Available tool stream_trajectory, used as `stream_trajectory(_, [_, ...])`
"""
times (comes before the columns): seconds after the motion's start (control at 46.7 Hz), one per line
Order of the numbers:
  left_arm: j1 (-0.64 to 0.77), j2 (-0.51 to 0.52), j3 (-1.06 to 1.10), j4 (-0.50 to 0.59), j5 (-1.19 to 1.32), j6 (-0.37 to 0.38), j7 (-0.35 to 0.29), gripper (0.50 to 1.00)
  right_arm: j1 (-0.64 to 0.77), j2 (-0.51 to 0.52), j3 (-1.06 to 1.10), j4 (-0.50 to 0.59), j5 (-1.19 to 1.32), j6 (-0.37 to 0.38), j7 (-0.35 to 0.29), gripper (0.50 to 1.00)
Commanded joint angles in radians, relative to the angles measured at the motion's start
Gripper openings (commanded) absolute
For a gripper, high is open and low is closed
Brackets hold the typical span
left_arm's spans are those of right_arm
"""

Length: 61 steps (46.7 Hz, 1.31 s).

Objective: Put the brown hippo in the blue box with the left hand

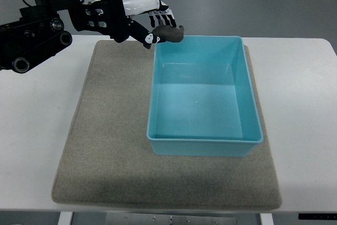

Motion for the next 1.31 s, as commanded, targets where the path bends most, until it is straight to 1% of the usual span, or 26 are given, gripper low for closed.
stream_trajectory(0.0, [0.002,-0.035,0.011,-0.021,0.003,-0.003,0.0,0.5,0.0,0.0,-0.001,0.0,0.0,0.0,0.0,0.936])
stream_trajectory(0.128, [0.014,-0.081,0.023,-0.026,0.032,-0.01,0.0,0.5,0.0,0.0,-0.001,0.0,0.0,0.0,0.0,0.936])
stream_trajectory(0.3, [0.02,-0.146,0.106,-0.023,0.069,0.0,0.0,0.5,0.0,0.0,-0.001,0.0,0.0,0.0,0.0,0.936])
stream_trajectory(0.471, [0.052,-0.169,0.143,-0.015,0.069,0.01,0.0,0.5,0.0,0.0,-0.001,0.0,0.0,0.0,0.0,0.936])
stream_trajectory(0.856, [0.072,-0.172,0.176,0.0,0.066,0.018,-0.002,0.5,0.0,0.0,-0.001,0.0,0.0,0.0,0.0,0.936])
stream_trajectory(0.877, [0.072,-0.172,0.176,0.0,0.064,0.02,-0.002,0.559,0.0,0.0,-0.001,0.0,0.0,0.0,0.0,0.936])
stream_trajectory(0.942, [0.074,-0.172,0.176,-0.001,0.055,0.038,-0.002,0.702,0.0,0.0,-0.001,-0.002,0.0,0.0,0.0,0.936])
stream_trajectory(0.963, [0.074,-0.172,0.176,0.0,0.053,0.046,-0.002,0.758,0.0,0.0,0.001,0.0,0.0,0.0,0.0,0.936])
stream_trajectory(1.027, [0.075,-0.172,0.176,-0.001,0.047,0.061,-0.002,0.88,0.0,0.0,-0.001,0.0,0.0,0.0,0.0,0.936])
stream_trajectory(1.07, [0.078,-0.172,0.176,0.0,0.046,0.064,-0.002,0.923,0.0,0.0,-0.001,0.0,0.0,0.0,0.0,0.936])
stream_trajectory(1.134, [0.083,-0.172,0.176,-0.001,0.044,0.064,-0.003,0.964,0.0,0.0,-0.001,0.0,0.0,0.0,0.0,0.936])
stream_trajectory(1.22, [0.084,-0.172,0.176,-0.003,0.044,0.064,-0.003,0.969,0.0,0.0,-0.001,0.0,0.0,0.0,0.0,0.936])
stream_trajectory(1.284, [0.084,-0.172,0.175,-0.003,0.043,0.064,-0.003,0.992,0.0,0.0,0.001,0.0,0.0,0.0,0.0,0.936])
